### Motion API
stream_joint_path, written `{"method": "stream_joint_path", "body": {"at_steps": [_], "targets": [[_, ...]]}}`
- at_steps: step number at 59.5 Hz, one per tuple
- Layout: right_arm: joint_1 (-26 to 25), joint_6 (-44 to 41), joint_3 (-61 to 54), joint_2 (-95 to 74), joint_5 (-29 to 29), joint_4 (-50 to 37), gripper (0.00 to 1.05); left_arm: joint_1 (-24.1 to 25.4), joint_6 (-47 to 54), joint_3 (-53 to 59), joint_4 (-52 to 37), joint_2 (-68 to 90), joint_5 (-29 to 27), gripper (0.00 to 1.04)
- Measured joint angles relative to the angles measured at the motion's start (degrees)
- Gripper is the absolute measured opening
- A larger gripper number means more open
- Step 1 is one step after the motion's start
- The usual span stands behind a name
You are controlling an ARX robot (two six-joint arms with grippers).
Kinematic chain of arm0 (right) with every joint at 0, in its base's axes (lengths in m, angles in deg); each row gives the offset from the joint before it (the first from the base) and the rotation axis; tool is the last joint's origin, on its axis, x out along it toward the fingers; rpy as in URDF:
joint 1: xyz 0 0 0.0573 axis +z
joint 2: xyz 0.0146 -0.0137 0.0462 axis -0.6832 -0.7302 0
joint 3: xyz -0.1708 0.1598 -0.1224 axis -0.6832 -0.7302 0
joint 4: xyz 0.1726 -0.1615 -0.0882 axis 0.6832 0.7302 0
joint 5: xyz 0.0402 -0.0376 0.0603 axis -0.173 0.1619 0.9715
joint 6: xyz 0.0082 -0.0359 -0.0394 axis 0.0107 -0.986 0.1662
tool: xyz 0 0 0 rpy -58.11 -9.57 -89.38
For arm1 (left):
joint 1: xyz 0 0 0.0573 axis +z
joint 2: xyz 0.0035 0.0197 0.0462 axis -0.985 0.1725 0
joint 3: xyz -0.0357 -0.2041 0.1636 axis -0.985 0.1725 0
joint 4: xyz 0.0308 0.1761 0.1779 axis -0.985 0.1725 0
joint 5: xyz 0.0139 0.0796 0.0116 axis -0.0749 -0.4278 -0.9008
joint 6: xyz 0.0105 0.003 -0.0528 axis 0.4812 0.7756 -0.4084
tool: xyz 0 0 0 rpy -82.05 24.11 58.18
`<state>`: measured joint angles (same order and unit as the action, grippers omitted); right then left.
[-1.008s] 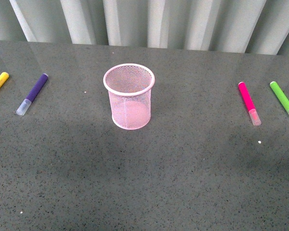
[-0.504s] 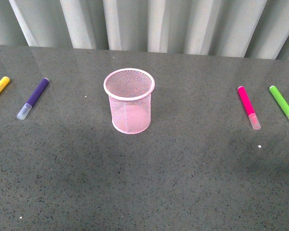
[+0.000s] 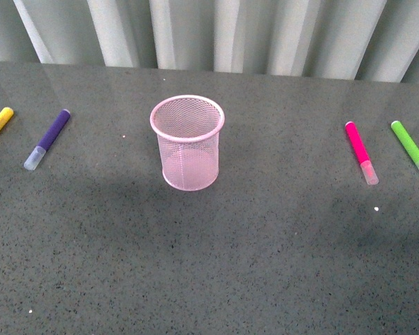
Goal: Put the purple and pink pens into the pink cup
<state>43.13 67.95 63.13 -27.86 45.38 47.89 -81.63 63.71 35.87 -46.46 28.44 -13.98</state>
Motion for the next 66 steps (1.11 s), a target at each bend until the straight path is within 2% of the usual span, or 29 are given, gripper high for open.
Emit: {"method": "stream_joint_path", "body": {"at_steps": [16,21,38,43,66], "targets": [[0.00,0.00,0.00,0.00,0.02,0.00,0.98,0.24,3.34,-16.00,0.35,21.24,0.02,0.98],[0.00,0.00,0.00,0.00,0.02,0.00,0.98,0.15,7.56,-20.55,0.50,26.86,1.62,0.98],[0.00,0.00,0.00,0.00,0.02,0.00,0.98,0.81,17.88,-33.86,5.53,41.38,-0.96,0.98],[0.00,0.00,0.00,0.00,0.02,0.00,0.98,1.16,19.06,-37.46,7.08,45.24,-2.45,0.98],[0.00,0.00,0.00,0.00,0.00,0.00,0.98,1.40,19.54,-52.28,13.03,56.41,-2.93,0.98]]}}
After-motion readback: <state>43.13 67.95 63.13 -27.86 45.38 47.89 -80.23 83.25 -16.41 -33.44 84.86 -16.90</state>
